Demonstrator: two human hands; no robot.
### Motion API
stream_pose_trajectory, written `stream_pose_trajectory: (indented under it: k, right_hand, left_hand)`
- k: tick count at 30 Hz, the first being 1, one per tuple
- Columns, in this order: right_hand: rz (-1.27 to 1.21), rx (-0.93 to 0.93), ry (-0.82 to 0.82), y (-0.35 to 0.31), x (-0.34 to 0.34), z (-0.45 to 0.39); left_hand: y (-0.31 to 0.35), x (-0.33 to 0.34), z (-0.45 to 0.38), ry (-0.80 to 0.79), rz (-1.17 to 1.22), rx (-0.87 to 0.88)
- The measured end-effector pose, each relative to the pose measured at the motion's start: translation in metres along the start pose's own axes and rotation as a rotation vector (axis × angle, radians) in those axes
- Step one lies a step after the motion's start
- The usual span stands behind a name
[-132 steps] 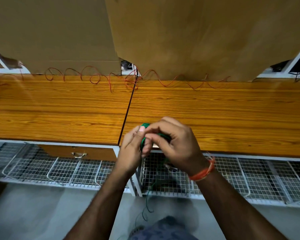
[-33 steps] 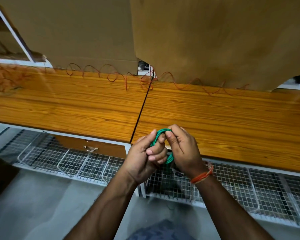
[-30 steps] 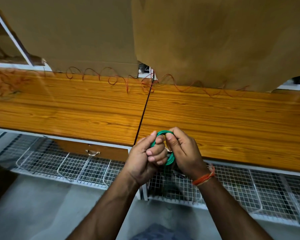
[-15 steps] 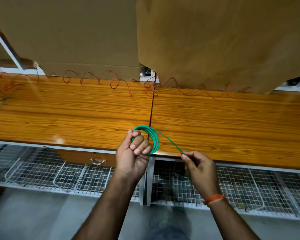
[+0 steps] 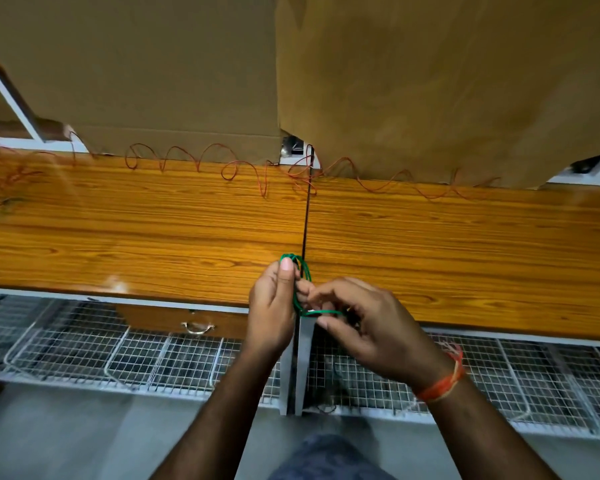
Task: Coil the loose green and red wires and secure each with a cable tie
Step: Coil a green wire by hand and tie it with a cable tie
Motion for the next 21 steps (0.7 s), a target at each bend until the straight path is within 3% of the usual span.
stream_pose_trajectory:
  k: [7, 16, 21]
  right_hand:
    - [-0.011, 0.045, 0.088, 0.012, -0.024, -0.014]
    - [0.019, 0.008, 0.296, 0.025, -0.031, -0.020]
    - [-0.073, 0.094, 0.302, 0.044, -0.033, -0.001]
  left_hand:
    - [0.005, 0.000, 0.000, -0.048, -0.187, 0.072]
    - [0.012, 0.023, 0.008, -0.282, -0.148, 0.015]
    - [0.011, 0.026, 0.008, -0.256, -0.026, -0.052]
Point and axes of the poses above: each hand's wrist, its own z-axis away from the middle knuckle, its own x-axis out of the palm, y = z × x, the point moved 4 cm from there along -z, towards the middle knuckle, and after that the axes turned 15 degrees about -x, right-handed, at the moved point
